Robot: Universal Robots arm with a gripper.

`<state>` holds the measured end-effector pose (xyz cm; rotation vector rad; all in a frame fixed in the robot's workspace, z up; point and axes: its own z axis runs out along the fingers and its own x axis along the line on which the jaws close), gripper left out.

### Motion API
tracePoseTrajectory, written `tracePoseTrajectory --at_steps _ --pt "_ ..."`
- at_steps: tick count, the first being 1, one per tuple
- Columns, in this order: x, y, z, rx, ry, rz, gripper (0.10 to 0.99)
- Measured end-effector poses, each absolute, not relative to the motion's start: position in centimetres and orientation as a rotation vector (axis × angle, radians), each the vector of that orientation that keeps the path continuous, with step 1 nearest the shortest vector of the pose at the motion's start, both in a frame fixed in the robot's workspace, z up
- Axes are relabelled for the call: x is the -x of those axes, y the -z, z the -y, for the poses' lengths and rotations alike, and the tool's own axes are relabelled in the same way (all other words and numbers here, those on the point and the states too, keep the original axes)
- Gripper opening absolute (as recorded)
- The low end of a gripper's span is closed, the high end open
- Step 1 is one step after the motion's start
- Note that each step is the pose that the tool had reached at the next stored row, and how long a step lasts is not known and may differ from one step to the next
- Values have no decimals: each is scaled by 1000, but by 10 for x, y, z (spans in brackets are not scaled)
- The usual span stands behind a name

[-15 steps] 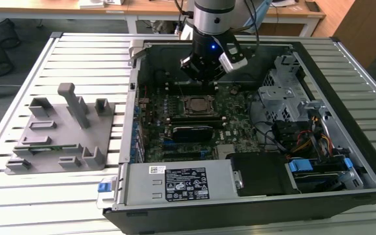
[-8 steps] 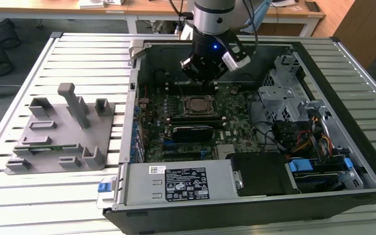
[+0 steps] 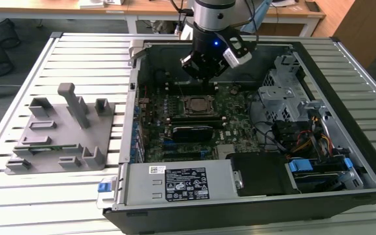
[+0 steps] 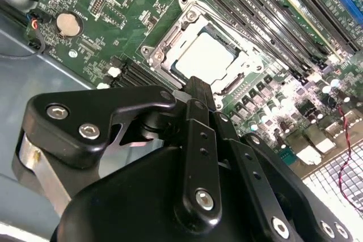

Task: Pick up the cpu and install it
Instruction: 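Install the first cpu locking lever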

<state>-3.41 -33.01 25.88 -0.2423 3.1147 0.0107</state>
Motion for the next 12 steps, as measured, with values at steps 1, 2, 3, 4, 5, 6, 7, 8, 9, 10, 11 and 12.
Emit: tracePoseTrajectory --at_steps 1,2,3,4,5,6,7,8,9,10,11,12 --pt "34 -259 330 231 -11 -3116 106" --pt "34 -259 330 207 -10 -3117 106" --pt "35 -259 330 185 -10 -3119 106" --pt "35 -259 330 160 -10 -3120 106" --pt "35 -258 330 135 -10 -3121 106" --pt "35 -258 330 110 -9 -3122 106" --pt "35 -258 330 86 -9 -3123 106" --pt "35 -258 330 64 -9 -3123 106" --pt "35 -258 330 44 -9 -3123 106" --pt "35 -258 330 34 -9 -3124 106" --pt "35 -258 330 30 -9 -3124 106" --pt "35 -258 330 30 -9 -3124 106"
